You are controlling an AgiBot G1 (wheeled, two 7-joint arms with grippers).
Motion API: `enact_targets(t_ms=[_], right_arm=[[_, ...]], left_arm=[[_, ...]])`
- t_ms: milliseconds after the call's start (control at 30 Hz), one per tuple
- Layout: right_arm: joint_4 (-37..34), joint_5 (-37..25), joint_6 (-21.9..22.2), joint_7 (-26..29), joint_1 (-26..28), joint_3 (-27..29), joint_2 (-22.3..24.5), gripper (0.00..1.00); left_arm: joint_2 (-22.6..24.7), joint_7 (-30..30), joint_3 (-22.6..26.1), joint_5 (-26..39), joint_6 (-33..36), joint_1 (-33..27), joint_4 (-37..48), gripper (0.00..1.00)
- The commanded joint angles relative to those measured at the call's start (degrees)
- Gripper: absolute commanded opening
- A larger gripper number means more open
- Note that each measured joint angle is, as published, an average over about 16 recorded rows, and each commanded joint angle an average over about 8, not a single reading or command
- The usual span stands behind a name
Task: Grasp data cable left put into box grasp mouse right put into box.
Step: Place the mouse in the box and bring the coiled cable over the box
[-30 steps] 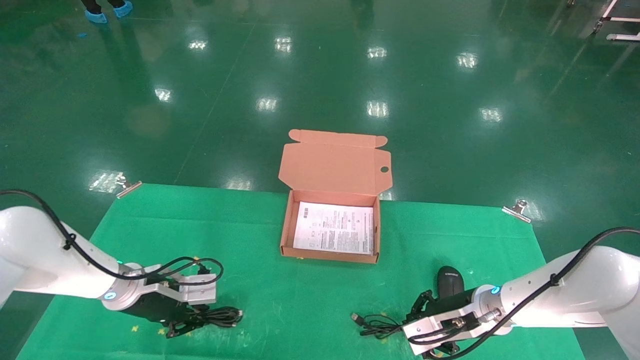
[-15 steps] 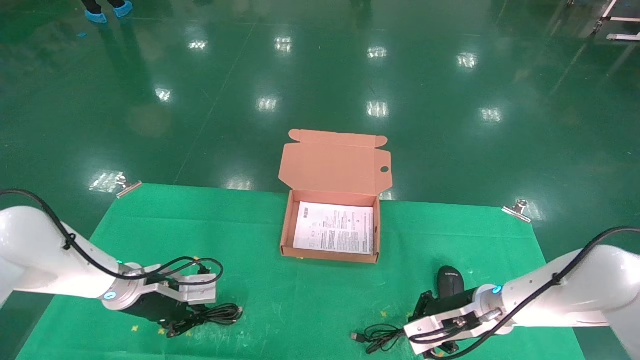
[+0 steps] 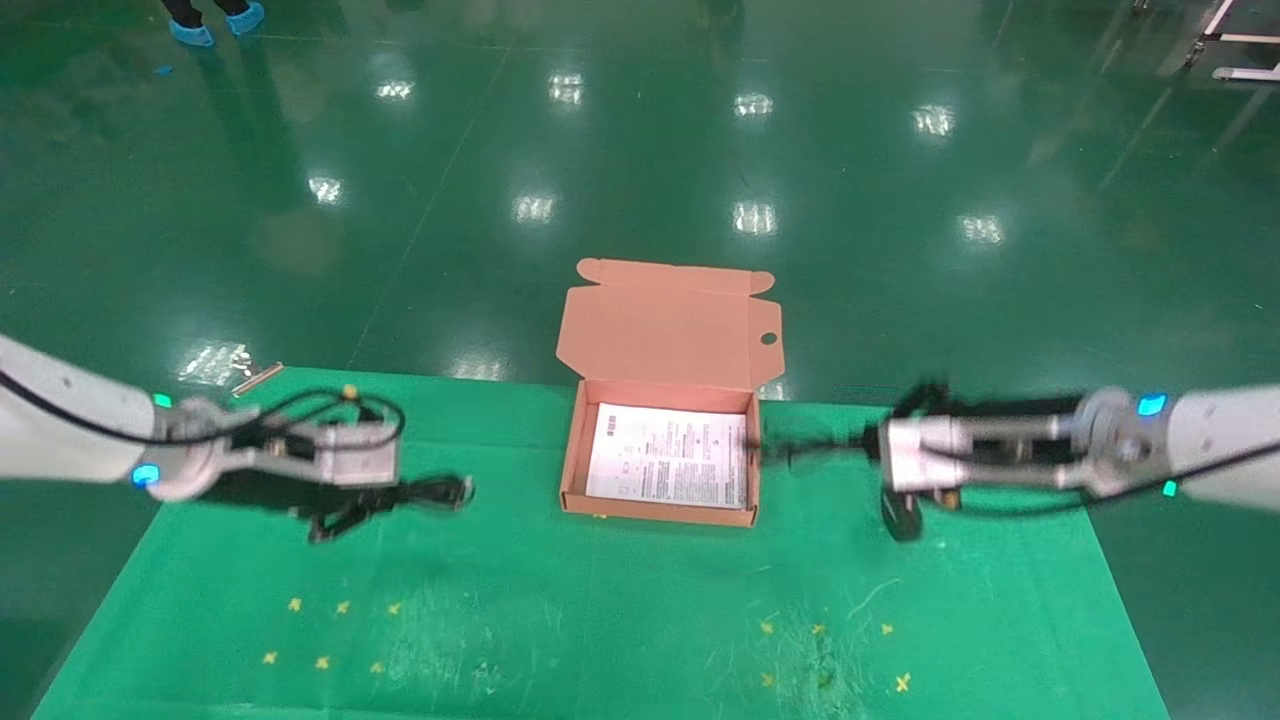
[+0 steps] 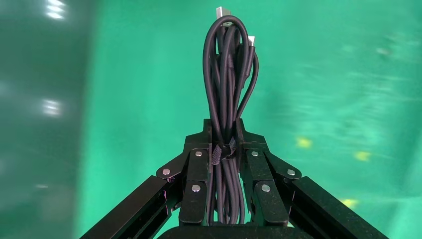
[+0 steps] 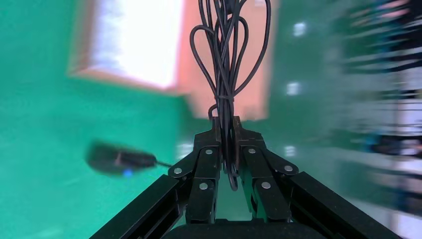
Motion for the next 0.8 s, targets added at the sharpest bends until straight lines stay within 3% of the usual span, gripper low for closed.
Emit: enact_targets(t_ms=[33, 333, 800], right_arm=[[0.8, 0.3, 0.9, 0.6, 1.5, 0.8, 0.0, 0.0], [-0.9, 2.0, 4.1, -1.6, 7.5, 2.4, -5.7, 0.0], [-11.9, 5.7, 7.4, -10.0, 14.8, 4.4, -15.1, 0.0]], left_arm=[[-0.5, -0.8, -0.3, 0.2, -0.7, -0.6, -2.6, 0.0], [0.8, -3.9, -0.7, 2.7, -5.1, -2.4, -9.1, 0.0], [3.3, -5.2, -1.2, 5.7, -10.2, -5.2, -11.3, 0.0]])
